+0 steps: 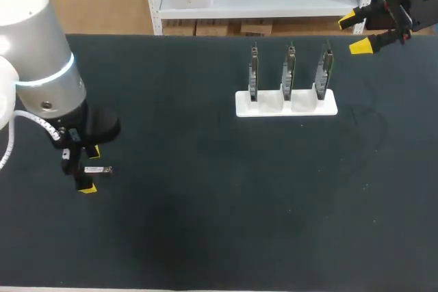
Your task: Pick up the optical module with the left hand, and insert it into the network port with the right hand.
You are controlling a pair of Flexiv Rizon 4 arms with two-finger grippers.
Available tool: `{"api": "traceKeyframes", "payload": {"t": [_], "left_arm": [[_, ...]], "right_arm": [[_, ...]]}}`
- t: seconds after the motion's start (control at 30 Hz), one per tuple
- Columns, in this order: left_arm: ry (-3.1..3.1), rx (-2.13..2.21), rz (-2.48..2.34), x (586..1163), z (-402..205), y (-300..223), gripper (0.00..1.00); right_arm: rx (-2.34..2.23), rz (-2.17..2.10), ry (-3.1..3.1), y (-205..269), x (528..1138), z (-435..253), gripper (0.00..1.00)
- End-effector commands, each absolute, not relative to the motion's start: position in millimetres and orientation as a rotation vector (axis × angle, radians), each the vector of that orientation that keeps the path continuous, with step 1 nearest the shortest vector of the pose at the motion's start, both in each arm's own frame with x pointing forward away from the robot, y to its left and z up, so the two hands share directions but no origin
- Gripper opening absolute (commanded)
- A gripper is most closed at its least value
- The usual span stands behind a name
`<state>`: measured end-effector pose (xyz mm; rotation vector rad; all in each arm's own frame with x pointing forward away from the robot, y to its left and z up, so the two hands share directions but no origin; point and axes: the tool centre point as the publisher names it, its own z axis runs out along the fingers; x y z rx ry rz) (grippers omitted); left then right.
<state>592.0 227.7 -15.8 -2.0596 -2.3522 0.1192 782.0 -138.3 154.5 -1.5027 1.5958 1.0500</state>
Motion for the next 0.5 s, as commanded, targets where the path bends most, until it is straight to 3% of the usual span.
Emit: {"api": "traceKeyframes", "payload": {"t": [0.03,0.07,0.1,0.13,0.17,0.5], "left_arm": [[-2.344,-2.062,0.118,593.1,-17.3,227.8,1.0],[-2.347,-2.059,0.124,592.9,-17.6,227.9,1.0],[-2.347,-2.058,0.125,592.8,-17.7,228.0,0.55],[-2.348,-2.057,0.126,592.6,-17.9,228.1,0.32],[-2.343,-2.058,0.131,592.4,-18.1,228.3,0.0],[-2.314,-2.076,0.132,589.8,-19.6,231.1,0.0]], "right_arm": [[-1.5,1.045,1.597,-138.1,780.2,154.6,1.0],[-1.5,1.045,1.597,-138.1,780.2,154.6,1.0],[-1.5,1.045,1.597,-138.1,780.2,154.6,1.0],[-1.5,1.045,1.597,-138.1,780.2,154.6,1.0],[-1.5,1.045,1.597,-138.1,780.2,154.6,1.0],[-1.5,1.045,1.597,-138.1,780.2,154.6,1.0]]}}
